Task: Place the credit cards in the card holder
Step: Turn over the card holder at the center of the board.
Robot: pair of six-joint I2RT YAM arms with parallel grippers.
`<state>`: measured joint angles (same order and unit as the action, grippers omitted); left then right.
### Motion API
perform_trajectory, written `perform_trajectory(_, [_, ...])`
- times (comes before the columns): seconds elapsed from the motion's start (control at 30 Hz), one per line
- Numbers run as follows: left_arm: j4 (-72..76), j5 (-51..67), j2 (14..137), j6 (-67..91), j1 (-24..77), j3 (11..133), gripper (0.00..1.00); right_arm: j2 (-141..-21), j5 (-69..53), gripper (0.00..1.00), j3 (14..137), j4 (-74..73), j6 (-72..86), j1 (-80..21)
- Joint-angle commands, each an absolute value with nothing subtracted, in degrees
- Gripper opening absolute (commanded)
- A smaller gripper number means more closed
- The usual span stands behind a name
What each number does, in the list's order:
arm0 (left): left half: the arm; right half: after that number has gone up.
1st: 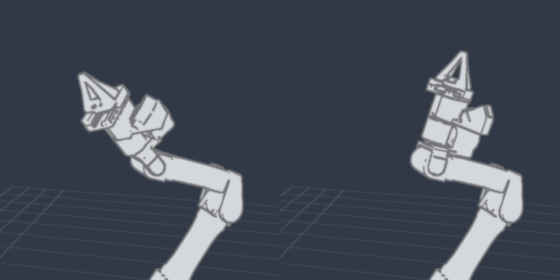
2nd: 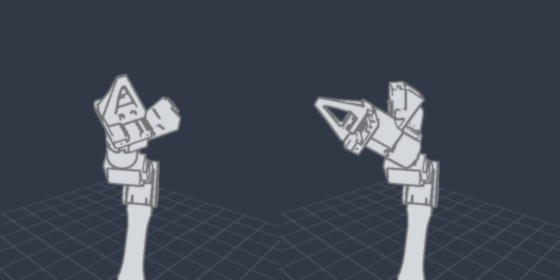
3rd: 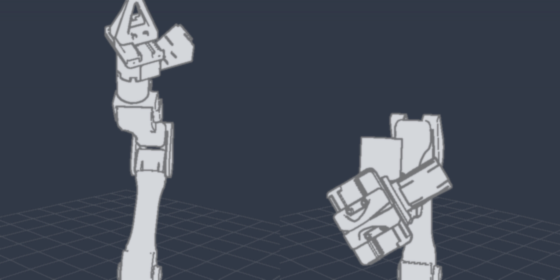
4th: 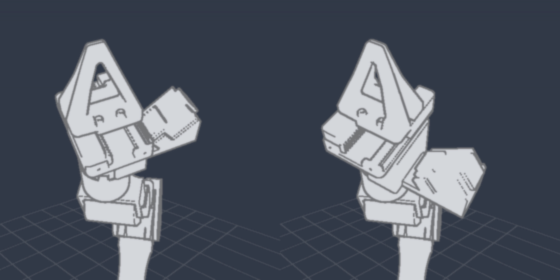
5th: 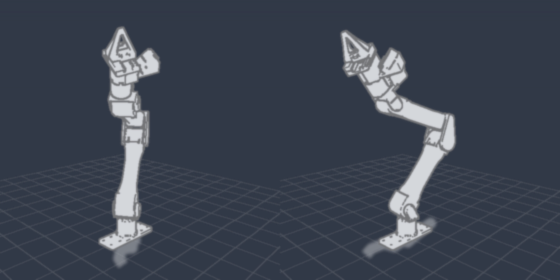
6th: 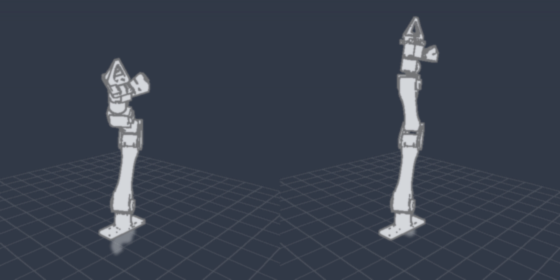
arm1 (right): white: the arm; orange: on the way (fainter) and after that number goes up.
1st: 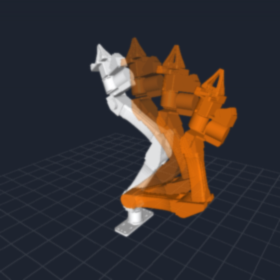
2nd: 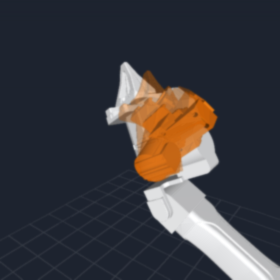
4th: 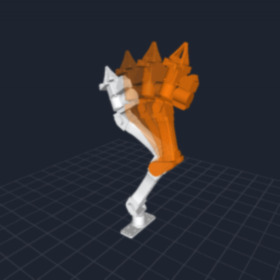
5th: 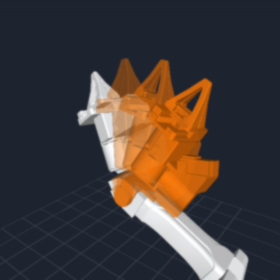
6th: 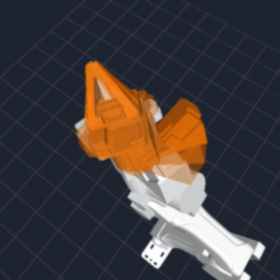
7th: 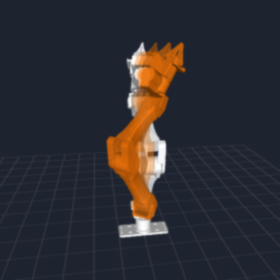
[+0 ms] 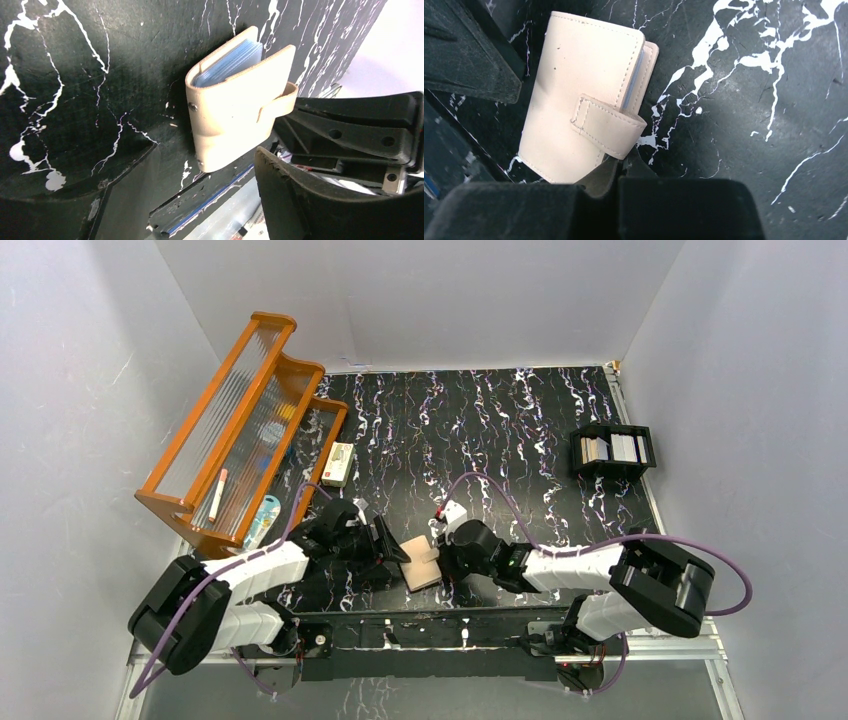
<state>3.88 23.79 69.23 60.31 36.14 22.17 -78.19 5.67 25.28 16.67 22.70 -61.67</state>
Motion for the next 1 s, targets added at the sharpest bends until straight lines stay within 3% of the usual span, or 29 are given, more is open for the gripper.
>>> perform_trajectory(0.0, [8.92,22.42,69.88,64.79,36.47,21.47,0.66,-77.79,12.52,0.0,23.37,19.31,33.87,-63.71])
perform_trajectory(0.33, [17.16,17.33,73.63,67.33,39.47,19.34,0.6,-79.05,14.05,0.0,20.92,22.67,40.86,-64.31])
perform_trajectory(0.53, [24.6,17.82,75.07,69.09,41.29,19.39,0.48,-78.84,14.09,0.0,20.48,23.07,41.87,-64.42])
perform_trajectory(0.63, [26.06,18.87,76.88,69.02,41.98,20.8,0.35,-79.01,13.78,0.0,20.47,23.26,41.69,-64.58])
perform_trajectory(0.8, [23.65,20.04,76.32,70.44,42.19,22.41,0.0,-77.05,15.83,0.0,21.28,18.29,39.35,-64.6])
perform_trajectory(0.97, [10.95,15.74,68.1,67.02,42.06,26.15,0.0,-69.92,23.05,0.02,23.71,6.59,34.06,-64.6])
